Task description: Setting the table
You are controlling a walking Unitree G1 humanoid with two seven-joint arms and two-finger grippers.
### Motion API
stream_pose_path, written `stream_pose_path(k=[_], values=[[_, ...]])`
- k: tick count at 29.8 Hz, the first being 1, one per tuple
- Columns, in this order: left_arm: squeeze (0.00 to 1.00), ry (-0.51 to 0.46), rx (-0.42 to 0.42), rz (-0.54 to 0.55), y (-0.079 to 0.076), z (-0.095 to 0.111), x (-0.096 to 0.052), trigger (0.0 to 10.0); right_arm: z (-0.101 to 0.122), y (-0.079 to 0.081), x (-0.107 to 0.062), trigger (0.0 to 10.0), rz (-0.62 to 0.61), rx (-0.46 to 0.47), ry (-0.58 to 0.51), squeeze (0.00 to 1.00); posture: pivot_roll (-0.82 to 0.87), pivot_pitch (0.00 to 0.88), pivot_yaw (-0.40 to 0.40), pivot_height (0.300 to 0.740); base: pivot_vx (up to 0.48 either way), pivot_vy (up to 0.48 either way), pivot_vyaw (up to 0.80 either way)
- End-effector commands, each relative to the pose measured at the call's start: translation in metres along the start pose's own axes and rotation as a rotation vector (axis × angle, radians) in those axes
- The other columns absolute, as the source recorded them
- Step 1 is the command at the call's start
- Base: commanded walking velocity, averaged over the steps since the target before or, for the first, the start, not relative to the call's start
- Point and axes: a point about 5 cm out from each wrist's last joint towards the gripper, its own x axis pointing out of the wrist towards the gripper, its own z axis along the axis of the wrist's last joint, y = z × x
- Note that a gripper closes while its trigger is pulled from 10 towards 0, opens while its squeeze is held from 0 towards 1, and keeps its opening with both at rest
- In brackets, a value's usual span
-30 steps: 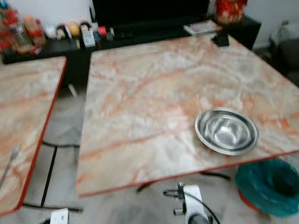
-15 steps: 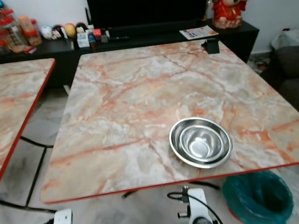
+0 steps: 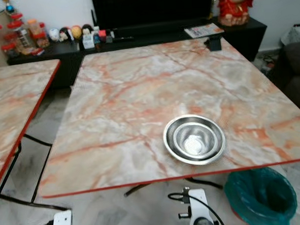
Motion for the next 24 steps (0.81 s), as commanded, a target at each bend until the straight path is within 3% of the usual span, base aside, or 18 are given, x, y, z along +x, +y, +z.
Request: stream_pose_path(k=[1,5,17,24], values=[[0.0,0.0,0.01,0.018,0.007,0.0,0.0,10.0,-0.001,0.009,0.0,10.0,0.024,0.001,0.003,0.0,0.0,0.047,0.049,0.74,0.0,-0.371,0.0],[0.0,-0.003,0.004,0.021,0.007,0.001,0.0,10.0,-0.003,0.009,0.0,10.0,0.026,0.0,0.009,0.0,0.0,0.047,0.05,0.74,0.0,-0.306,0.0],[0.0,-0.006,0.0,0.017,0.008,0.003,0.0,10.0,-0.012,0.006,-0.003,10.0,0.019,0.012,0.013,0.0,0.0,0.05,0.053,0.74,0.0,0.0,0.0],[0.0,0.002,0.006,0.012,0.008,0.0,0.0,10.0,-0.035,-0.007,-0.01,10.0,-0.039,0.031,0.038,0.0,-0.02,0.056,0.063,0.74,0.0,0.0,0.0]])
